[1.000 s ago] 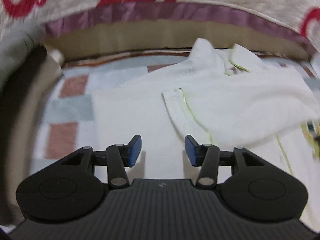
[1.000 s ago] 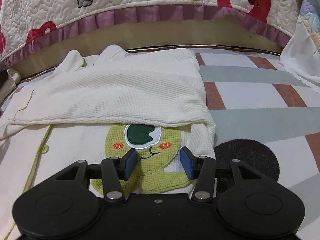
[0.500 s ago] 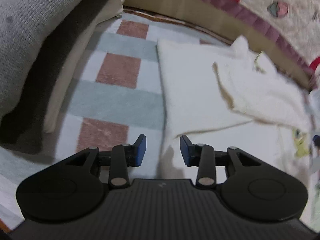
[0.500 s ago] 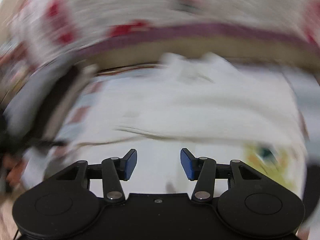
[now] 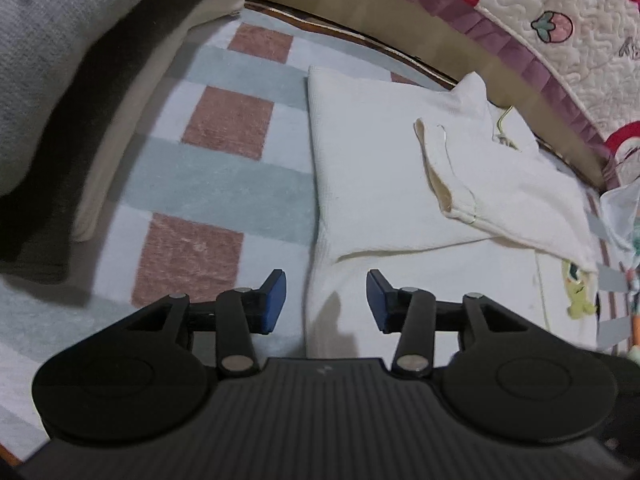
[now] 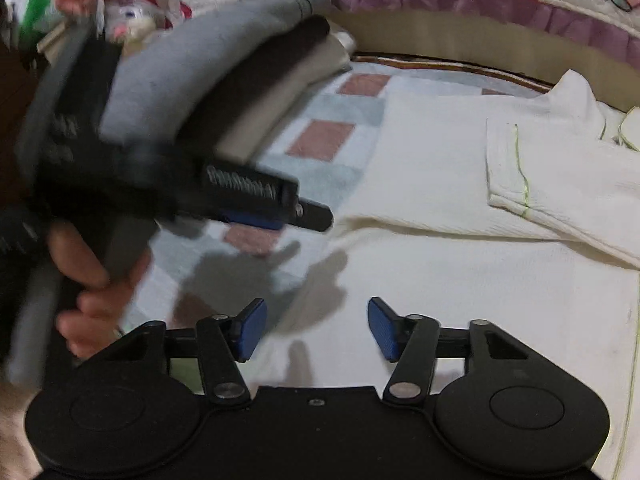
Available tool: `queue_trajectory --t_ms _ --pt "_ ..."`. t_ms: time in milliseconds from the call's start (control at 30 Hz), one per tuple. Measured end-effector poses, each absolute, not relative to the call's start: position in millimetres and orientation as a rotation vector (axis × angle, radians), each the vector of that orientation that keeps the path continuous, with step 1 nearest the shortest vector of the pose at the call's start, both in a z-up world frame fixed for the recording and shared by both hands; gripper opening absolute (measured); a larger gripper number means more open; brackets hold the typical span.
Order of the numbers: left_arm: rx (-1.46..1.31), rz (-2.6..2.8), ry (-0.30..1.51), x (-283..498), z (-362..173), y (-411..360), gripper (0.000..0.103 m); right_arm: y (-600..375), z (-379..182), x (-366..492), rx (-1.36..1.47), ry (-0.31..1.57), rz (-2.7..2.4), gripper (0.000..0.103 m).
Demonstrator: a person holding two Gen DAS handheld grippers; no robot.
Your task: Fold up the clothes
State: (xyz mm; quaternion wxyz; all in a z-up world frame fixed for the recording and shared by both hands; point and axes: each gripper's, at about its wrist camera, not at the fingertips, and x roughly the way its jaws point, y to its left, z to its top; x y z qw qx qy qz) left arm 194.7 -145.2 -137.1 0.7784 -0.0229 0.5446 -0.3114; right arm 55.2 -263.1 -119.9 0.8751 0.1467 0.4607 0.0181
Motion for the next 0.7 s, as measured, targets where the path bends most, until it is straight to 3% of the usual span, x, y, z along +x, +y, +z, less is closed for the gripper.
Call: queue_trajectory --t_ms 100,333,600,700 --pt "-0.082 -0.685 1.187 200 -145 -146 0.045 -253 -118 56 0.194 0.974 -0.002 0.058" --pt "-0.078 -0.782 1.145 193 -158 -155 0.046 -262 -127 57 0.369 0.898 0.025 0.057" --pt "-0.450 -0.754 1.258 215 -174 -126 0.046 -255 -141 88 0.377 0.930 0.046 0.058" --pt "-0.419 -0.722 1.266 217 -181 -127 0.044 -245 -144 96 0.316 0.953 0.056 0.057"
